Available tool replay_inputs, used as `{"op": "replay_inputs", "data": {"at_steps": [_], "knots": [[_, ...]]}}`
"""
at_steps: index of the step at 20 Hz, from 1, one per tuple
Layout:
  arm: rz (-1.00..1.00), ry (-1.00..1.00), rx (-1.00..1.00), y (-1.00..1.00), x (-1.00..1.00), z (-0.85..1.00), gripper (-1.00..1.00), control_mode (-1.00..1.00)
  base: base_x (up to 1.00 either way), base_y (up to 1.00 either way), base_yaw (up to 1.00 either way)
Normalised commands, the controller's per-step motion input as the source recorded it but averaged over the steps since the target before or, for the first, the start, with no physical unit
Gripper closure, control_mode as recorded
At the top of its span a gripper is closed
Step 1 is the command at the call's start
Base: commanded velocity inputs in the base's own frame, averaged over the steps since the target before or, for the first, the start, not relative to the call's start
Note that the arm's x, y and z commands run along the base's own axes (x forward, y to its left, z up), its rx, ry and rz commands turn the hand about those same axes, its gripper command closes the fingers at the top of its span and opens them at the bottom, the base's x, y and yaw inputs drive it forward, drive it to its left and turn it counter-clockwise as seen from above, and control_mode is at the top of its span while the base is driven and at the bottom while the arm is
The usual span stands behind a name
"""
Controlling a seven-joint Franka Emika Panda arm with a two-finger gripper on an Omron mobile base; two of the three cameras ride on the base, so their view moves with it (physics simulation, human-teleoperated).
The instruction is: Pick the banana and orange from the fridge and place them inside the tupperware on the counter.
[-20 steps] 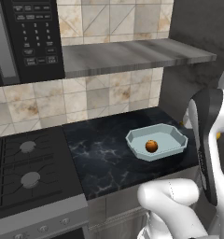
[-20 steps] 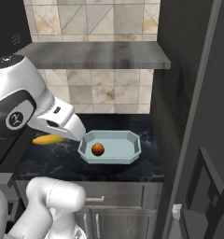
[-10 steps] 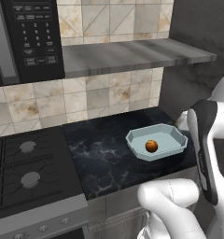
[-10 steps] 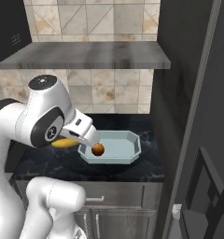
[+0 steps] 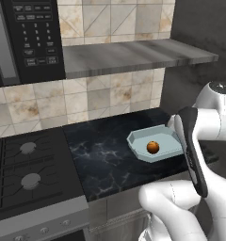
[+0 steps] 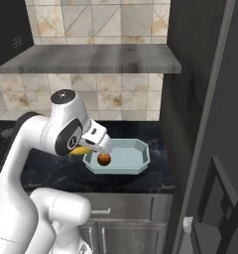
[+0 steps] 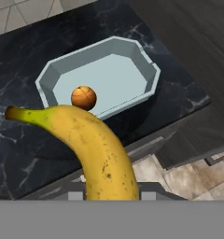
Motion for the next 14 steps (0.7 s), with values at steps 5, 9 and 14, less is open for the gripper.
{"op": "replay_inputs", "data": {"at_steps": [5,9,14], "knots": [[0.00,0.00,0.00,-0.10,0.47,-0.40,1.00,-1.00,0.00,0.00,0.00],[0.00,0.00,0.00,-0.14,0.41,-0.41,1.00,-1.00,0.00,0.00,0.00],[0.00,0.00,0.00,-0.18,0.40,-0.40,1.00,-1.00,0.00,0.00,0.00]]}}
